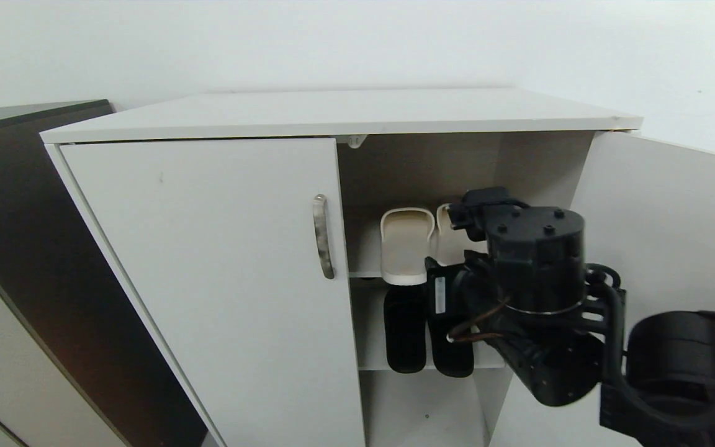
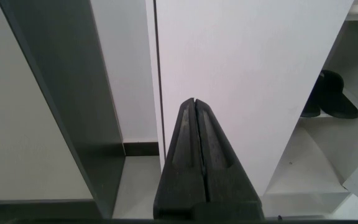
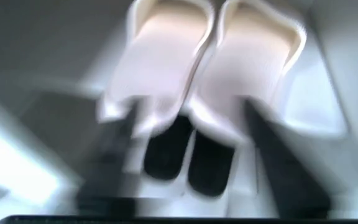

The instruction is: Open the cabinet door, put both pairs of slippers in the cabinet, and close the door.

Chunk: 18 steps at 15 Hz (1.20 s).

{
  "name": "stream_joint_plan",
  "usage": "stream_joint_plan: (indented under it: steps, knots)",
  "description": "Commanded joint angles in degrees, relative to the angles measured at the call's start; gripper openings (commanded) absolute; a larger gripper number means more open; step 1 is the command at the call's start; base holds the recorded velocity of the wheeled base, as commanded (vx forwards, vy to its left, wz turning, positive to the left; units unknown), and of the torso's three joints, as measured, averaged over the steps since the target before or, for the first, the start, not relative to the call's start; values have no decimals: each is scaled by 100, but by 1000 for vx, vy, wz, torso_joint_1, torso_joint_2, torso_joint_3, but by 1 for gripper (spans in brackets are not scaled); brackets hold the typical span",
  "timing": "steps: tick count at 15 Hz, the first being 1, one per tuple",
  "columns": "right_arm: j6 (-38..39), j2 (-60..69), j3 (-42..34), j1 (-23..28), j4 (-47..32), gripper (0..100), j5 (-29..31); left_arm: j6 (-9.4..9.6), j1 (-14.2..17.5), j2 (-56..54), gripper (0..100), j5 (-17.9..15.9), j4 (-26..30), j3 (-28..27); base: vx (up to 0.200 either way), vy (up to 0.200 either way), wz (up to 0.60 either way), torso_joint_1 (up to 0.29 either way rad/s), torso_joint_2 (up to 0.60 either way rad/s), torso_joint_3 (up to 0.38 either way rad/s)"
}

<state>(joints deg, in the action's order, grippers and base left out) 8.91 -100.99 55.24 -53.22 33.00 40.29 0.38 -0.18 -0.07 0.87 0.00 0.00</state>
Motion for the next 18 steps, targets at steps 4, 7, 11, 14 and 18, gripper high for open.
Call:
stream_joint_plan:
  steps: [4, 7, 11, 14, 18]
  knots:
    - [216, 1107, -1155, -373, 242, 0, -592, 6, 1, 7, 0, -7, 0, 0, 0, 0, 0, 0, 0, 0]
    - [251, 1081, -1173, -417, 242, 0, -584, -3, 1, 7, 0, -7, 0, 0, 0, 0, 0, 0, 0, 0]
    - [251, 1072, -1278, -426, 251, 0, -601, -11, 1, 7, 0, -7, 0, 0, -100, 0, 0, 1, 1, 1]
    - [260, 1072, -1296, -417, 251, 0, -601, -11, 1, 7, 0, -7, 0, 0, -200, 0, 0, 1, -1, 1]
    - [260, 1072, -1393, -417, 312, 0, -610, -11, 1, 7, 0, -7, 0, 0, -200, 0, 0, -1, 4, 5]
